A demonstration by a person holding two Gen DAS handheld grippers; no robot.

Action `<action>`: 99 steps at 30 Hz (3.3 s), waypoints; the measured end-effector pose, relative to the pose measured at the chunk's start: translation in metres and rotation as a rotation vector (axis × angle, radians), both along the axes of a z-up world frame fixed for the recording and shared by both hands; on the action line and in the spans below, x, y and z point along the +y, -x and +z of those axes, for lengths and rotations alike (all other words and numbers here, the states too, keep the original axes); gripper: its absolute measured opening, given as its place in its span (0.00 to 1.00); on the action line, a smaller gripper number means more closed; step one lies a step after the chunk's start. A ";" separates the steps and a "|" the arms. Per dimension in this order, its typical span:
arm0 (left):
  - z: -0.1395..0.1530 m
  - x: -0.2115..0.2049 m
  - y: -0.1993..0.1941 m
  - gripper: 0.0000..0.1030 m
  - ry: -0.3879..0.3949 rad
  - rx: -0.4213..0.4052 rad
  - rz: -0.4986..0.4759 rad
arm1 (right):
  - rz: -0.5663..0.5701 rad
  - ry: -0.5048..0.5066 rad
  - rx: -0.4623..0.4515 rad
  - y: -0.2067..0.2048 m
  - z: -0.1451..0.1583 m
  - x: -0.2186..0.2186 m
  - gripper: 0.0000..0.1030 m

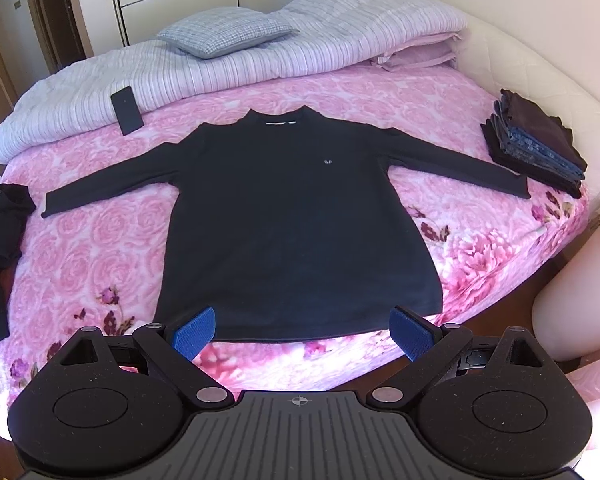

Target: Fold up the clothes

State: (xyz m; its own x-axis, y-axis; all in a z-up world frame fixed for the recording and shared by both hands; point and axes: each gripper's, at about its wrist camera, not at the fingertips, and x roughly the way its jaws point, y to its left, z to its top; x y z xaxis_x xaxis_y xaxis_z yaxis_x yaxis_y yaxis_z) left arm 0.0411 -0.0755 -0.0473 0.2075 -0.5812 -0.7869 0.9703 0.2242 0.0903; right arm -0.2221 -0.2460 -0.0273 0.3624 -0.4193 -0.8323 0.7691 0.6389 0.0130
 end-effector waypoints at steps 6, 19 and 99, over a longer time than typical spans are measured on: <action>-0.012 0.003 -0.015 0.67 -0.031 -0.001 0.037 | 0.032 -0.025 0.003 -0.012 -0.008 -0.002 0.94; -0.020 0.012 -0.086 0.67 -0.072 -0.007 0.386 | 0.472 0.047 -0.003 -0.136 -0.039 -0.011 0.94; -0.288 -0.450 -0.053 0.67 -0.190 -0.040 -0.043 | -0.010 0.085 -0.448 -0.180 -0.179 -0.403 0.06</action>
State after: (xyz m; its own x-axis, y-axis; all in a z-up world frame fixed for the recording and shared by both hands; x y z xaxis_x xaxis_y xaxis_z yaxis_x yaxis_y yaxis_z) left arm 0.0940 -0.5255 -0.3356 0.2186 -0.4320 -0.8750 0.9735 0.1578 0.1653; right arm -0.0421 -0.6492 -0.2068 0.6745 -0.4849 -0.5568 0.7059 0.6445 0.2938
